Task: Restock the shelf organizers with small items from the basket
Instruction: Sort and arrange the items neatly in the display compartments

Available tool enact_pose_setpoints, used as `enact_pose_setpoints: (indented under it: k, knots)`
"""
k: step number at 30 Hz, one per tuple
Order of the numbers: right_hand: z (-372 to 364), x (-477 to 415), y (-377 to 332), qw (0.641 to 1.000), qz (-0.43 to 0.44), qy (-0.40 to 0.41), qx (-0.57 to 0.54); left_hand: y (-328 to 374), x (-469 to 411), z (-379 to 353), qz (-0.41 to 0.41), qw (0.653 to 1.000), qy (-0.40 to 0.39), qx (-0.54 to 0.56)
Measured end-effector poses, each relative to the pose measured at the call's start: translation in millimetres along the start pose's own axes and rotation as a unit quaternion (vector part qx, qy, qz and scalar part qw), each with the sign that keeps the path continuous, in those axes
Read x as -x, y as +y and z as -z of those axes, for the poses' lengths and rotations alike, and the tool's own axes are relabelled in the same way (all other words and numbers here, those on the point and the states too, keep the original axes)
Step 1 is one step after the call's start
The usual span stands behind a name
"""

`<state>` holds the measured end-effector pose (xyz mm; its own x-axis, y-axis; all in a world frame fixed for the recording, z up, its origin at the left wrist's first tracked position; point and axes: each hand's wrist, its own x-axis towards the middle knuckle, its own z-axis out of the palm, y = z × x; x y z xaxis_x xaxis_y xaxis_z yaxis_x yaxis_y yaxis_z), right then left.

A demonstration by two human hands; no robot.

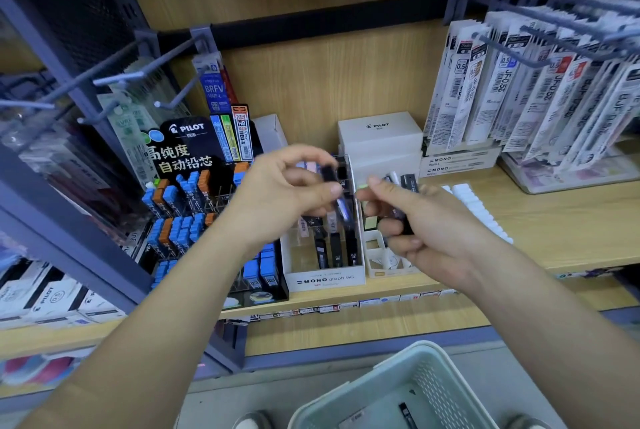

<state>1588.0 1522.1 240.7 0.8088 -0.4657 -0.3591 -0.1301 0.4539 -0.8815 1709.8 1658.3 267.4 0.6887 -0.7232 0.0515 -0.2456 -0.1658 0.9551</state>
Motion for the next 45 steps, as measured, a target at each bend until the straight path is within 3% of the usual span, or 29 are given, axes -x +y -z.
enact_pose_setpoints:
  k: [3, 5, 9, 16, 24, 34, 37, 41, 45]
  knots:
    - [5, 0, -6, 0.999, -0.001, 0.026, -0.023, -12, -9, 18, -0.007, 0.991, 0.112, -0.079]
    - [8, 0, -7, 0.999, 0.0, 0.036, -0.031, -22, -13, 22, -0.005, 0.978, 0.14, -0.154]
    - [10, -1, -6, 0.999, -0.001, 0.035, -0.023, -33, -17, 16, -0.018, 0.953, 0.129, -0.272]
    - [11, 1, -6, 1.0, -0.003, 0.025, -0.01, -46, -26, 10, -0.021, 0.922, 0.105, -0.373]
    - [16, 3, -8, 1.0, -0.006, 0.018, -0.012, -47, -28, 5, -0.009, 0.939, 0.066, -0.338]
    - [16, 5, -8, 1.0, -0.005, 0.01, -0.002, -47, -26, 4, 0.019, 0.981, 0.06, -0.181]
    - [15, 5, -8, 1.0, -0.006, 0.011, 0.0, -38, -22, 13, -0.016, 0.957, 0.052, -0.284]
    - [14, 5, -8, 1.0, -0.007, 0.009, 0.002, -36, -15, 15, -0.012, 0.896, -0.041, -0.442]
    - [12, 5, -7, 1.0, -0.007, 0.007, 0.0, -48, -15, 4, -0.022, 0.834, -0.061, -0.548]
